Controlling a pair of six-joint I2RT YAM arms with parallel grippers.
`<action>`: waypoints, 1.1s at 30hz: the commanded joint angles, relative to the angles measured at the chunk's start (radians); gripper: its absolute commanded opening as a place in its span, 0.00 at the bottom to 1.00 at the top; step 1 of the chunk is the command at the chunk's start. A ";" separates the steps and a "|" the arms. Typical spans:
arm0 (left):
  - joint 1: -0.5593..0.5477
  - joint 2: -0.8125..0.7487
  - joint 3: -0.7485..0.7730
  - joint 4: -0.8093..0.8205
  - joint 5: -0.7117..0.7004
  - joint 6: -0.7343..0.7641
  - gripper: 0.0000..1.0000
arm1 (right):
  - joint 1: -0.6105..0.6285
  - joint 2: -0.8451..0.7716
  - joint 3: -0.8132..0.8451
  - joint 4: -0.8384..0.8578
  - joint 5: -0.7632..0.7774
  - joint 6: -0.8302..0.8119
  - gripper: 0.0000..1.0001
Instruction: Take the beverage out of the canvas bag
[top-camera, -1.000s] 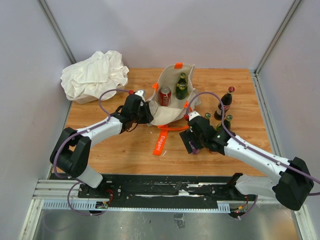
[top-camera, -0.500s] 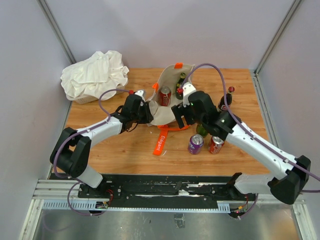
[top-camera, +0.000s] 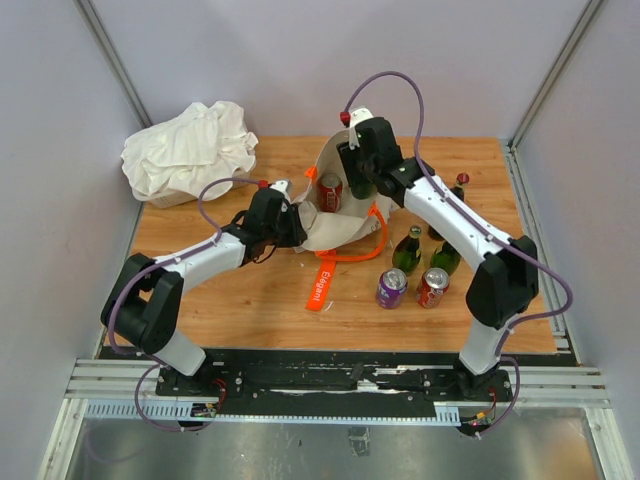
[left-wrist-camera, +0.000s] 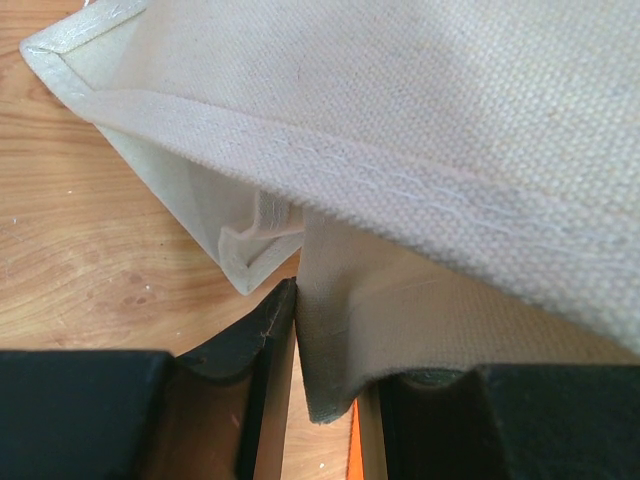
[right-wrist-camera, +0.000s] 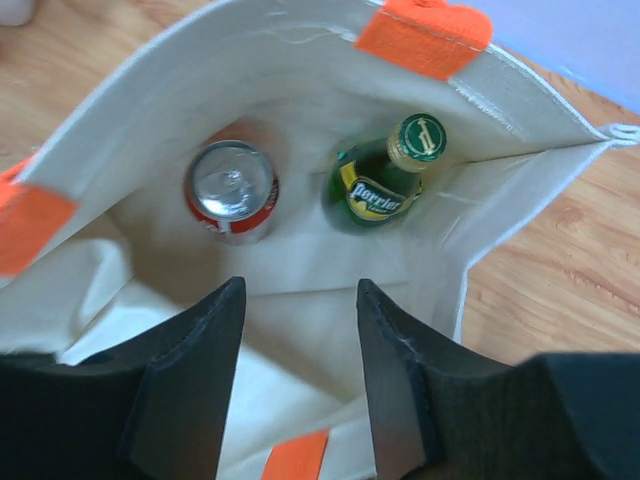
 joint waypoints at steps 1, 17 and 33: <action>0.004 0.045 0.014 -0.040 0.021 -0.008 0.31 | -0.052 0.090 0.083 0.016 -0.014 0.025 0.52; 0.004 0.059 0.042 -0.074 0.021 0.028 0.31 | -0.118 0.316 0.184 0.123 0.082 0.049 0.82; 0.004 0.061 0.038 -0.110 0.022 0.054 0.31 | -0.129 0.378 0.192 0.289 0.198 0.073 0.69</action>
